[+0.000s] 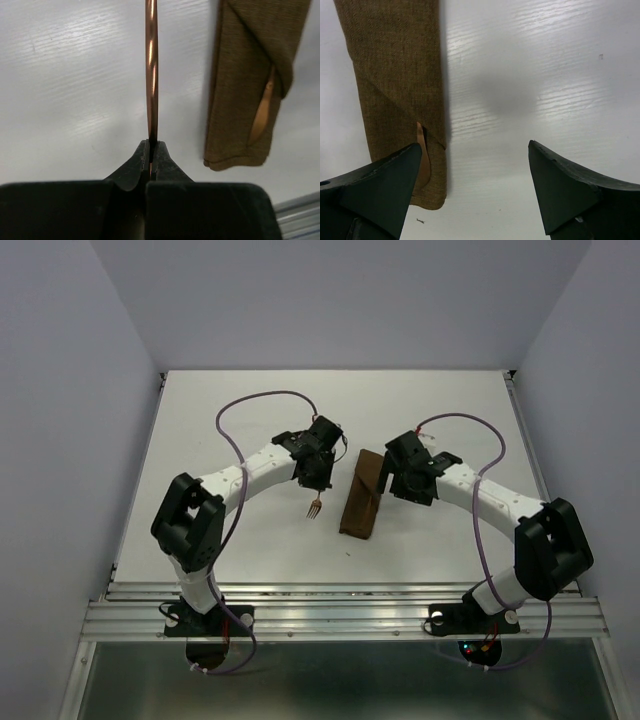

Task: Fold the napkin into a case and place the utensils inside
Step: Stuff the fork into the folded napkin.

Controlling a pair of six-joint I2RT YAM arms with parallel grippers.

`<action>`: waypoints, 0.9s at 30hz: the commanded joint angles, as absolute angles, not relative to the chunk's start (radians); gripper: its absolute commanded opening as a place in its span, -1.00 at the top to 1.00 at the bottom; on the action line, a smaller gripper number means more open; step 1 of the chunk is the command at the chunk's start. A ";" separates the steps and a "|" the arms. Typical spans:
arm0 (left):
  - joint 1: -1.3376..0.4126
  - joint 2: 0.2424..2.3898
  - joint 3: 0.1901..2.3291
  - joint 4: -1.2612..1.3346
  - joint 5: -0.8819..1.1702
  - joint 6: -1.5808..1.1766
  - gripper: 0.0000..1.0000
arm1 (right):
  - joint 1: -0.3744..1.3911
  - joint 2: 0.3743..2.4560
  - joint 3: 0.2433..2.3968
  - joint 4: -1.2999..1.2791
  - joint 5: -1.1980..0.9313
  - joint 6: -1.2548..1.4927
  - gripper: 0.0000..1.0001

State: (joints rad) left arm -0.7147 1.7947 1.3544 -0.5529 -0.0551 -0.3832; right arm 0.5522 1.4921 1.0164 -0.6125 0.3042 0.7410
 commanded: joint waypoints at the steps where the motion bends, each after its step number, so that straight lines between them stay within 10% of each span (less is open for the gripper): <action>1: -0.774 1.690 1.336 -0.615 0.012 -0.396 1.00 | 0.517 1.462 1.035 -0.588 0.325 0.736 -0.86; 27: -0.930 1.831 1.368 -0.624 0.081 -0.503 1.00 | 0.374 1.402 1.015 -0.598 0.302 0.673 -0.86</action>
